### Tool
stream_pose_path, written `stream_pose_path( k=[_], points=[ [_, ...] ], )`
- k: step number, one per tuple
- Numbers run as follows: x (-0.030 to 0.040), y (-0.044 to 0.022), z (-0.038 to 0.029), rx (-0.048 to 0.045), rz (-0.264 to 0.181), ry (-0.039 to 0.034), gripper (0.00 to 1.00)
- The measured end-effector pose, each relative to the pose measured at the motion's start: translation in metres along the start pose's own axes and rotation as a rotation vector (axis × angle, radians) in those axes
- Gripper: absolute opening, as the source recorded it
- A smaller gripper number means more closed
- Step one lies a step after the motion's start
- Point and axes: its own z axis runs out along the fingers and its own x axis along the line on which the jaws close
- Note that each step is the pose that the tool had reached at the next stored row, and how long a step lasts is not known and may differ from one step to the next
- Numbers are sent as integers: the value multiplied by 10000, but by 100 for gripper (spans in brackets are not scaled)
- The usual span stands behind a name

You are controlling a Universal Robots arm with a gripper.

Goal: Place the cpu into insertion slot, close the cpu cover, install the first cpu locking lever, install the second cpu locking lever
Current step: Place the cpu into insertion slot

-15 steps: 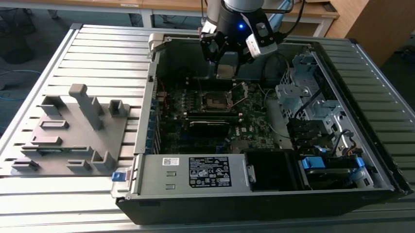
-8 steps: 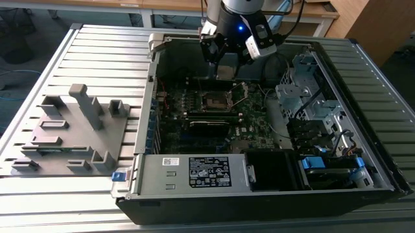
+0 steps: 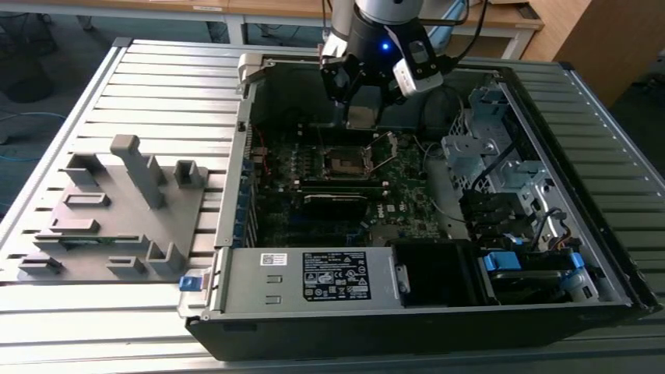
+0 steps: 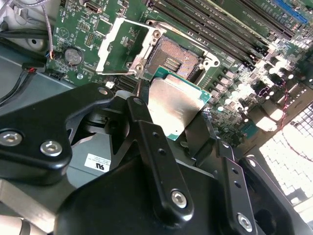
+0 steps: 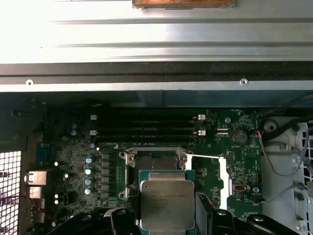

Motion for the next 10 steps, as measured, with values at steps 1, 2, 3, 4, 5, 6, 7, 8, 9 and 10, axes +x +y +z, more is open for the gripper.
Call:
stream_pose_path(
  k=[1, 2, 3, 4, 5, 6, 7, 8, 9, 10],
  points=[
    [0, 0, 0, 0, 0, 0, 54],
    [0, 0, 0, 0, 0, 0, 54],
    [0, 0, 1, 0, 0, 0, 54],
    [0, 0, 5, -3, 0, -1, 54],
    [0, -1, 12, -5, 0, -3, 54],
    [-1, -2, 20, -3, -1, -1, 54],
    [-1, -2, 27, -1, 0, 0, 54],
    [-1, -3, 33, -1, -1, -1, 54],
    [-1, -3, 38, -1, 0, 0, 54],
    [-1, -4, 44, -1, 0, 0, 54]
  ],
)
